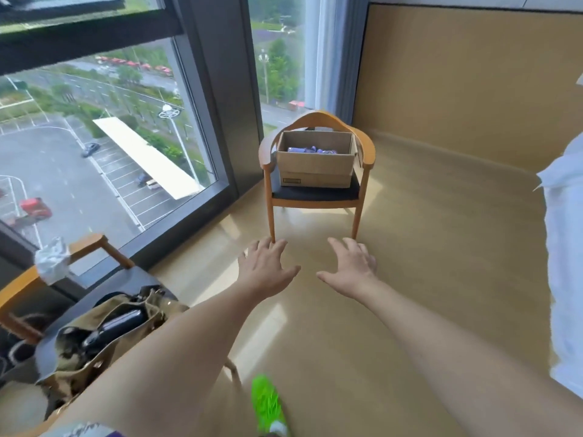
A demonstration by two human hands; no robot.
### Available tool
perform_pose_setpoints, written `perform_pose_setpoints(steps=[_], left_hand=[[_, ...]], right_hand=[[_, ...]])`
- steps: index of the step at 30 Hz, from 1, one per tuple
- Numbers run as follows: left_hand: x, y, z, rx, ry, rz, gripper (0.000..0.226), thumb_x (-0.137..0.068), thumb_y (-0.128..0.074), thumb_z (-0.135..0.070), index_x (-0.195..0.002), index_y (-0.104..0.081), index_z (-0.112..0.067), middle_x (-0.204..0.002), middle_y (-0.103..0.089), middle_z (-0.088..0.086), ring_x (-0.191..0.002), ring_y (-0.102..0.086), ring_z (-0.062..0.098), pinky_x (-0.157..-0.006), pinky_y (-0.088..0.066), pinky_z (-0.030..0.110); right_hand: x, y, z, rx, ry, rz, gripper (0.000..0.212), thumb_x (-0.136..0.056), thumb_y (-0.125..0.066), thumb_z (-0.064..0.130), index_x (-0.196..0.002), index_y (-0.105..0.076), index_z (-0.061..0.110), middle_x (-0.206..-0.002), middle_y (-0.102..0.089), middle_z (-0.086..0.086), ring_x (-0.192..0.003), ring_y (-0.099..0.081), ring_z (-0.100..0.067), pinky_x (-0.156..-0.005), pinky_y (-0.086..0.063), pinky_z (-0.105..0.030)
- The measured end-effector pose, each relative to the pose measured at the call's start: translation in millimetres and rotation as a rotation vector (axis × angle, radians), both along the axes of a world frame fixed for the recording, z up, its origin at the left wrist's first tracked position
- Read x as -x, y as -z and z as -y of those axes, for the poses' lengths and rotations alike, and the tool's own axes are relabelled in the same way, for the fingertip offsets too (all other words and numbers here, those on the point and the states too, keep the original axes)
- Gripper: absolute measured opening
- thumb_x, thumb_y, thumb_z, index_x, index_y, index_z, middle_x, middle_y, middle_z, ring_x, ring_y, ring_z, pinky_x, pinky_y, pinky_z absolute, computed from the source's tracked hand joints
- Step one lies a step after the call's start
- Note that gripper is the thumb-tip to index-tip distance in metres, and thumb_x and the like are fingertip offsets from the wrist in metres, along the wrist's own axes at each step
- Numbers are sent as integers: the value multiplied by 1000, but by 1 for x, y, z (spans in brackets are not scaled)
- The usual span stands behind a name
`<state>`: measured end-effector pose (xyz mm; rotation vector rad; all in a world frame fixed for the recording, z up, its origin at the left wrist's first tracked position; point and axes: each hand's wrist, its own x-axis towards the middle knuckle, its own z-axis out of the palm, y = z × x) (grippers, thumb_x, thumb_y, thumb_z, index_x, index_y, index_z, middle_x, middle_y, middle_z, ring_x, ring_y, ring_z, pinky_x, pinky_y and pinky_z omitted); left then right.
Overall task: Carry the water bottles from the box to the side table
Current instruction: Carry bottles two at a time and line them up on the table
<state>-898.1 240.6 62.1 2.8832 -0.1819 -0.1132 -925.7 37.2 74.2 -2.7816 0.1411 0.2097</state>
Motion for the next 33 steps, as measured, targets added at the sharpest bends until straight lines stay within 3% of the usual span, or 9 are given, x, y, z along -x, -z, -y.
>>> perform_pose_setpoints(steps=[14, 25, 33], left_hand=[[-351, -14, 45, 57, 149, 46, 76, -81, -46, -72, -148, -39, -36, -157, -34, 0, -145, -25, 26, -112, -28, 52], [-535, 15, 78, 55, 137, -55, 77, -80, -49, -70, -148, -37, -35, -157, -34, 1, -144, -26, 28, -112, -32, 54], [-670, 46, 128, 21, 84, -173, 78, -82, -51, -68, -150, -33, -35, -159, -31, 2, -146, -22, 27, -115, -28, 54]], right_hand=[[-317, 0, 22, 45, 145, 20, 85, -83, -67, 58, -154, -27, 34, -158, -30, -6, -143, -28, -30, -109, -32, -46], [-497, 39, 61, 68, 131, -72, 82, -84, -68, 55, -152, -29, 30, -149, -40, -7, -134, -38, -31, -102, -39, -45], [-649, 74, 111, 42, 82, -186, 86, -79, -73, 54, -150, -29, 34, -149, -40, -4, -136, -37, -30, -106, -40, -48]])
